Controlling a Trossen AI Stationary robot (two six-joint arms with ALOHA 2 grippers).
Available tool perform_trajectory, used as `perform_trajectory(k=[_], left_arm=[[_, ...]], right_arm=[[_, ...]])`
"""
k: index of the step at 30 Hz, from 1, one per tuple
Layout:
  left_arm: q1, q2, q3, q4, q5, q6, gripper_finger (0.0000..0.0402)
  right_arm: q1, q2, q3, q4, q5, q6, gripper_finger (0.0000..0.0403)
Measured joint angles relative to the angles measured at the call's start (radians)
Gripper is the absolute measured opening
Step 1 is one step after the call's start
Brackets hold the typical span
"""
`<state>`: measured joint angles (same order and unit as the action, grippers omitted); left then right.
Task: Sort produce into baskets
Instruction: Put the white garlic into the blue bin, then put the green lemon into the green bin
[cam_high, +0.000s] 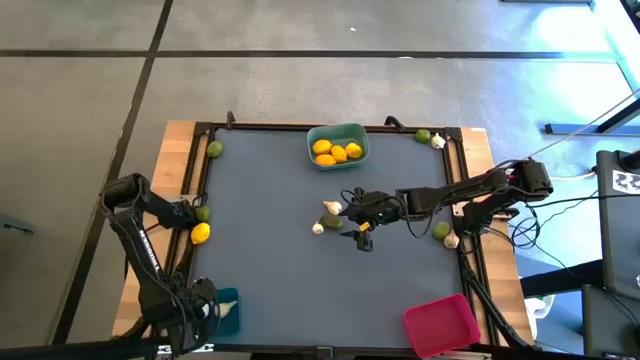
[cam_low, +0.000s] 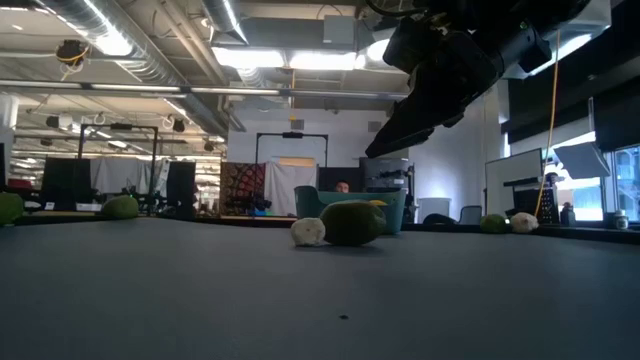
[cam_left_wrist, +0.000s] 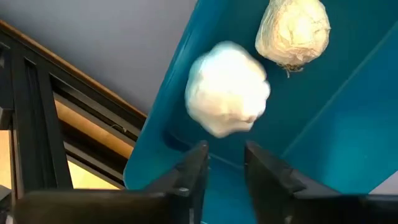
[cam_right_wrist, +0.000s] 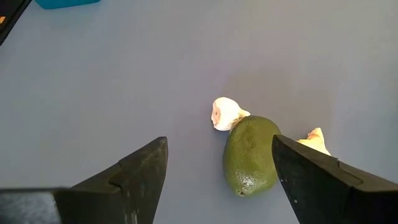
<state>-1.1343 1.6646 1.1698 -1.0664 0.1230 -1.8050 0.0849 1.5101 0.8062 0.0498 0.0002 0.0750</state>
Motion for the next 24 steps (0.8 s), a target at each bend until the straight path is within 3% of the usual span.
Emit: perform_trajectory(k=[5,9,15,24], left_arm=[[0.001,-0.003,0.0,0.0,0.0,0.0,0.0147],[0.016,-0.03,0.0,0.001,0.009,-0.004,0.0163],[0.063,-0.107,0.0,0.0,0.002,-0.007,0.0162],[0.146,-0.231,0.0,-0.091,-0.115,-0.003,0.0152]], right_arm=[[0.0,0.0,0.0,0.0,0.0,0.0,0.0287],[0.0,0.0,0.0,0.0,0.0,0.0,0.0287],[0.0,0.0,0.0,0.001,0.0,0.0,0.0287],[0.0,0.0,0.0,0.001,0.0,-0.001,0.0287]])
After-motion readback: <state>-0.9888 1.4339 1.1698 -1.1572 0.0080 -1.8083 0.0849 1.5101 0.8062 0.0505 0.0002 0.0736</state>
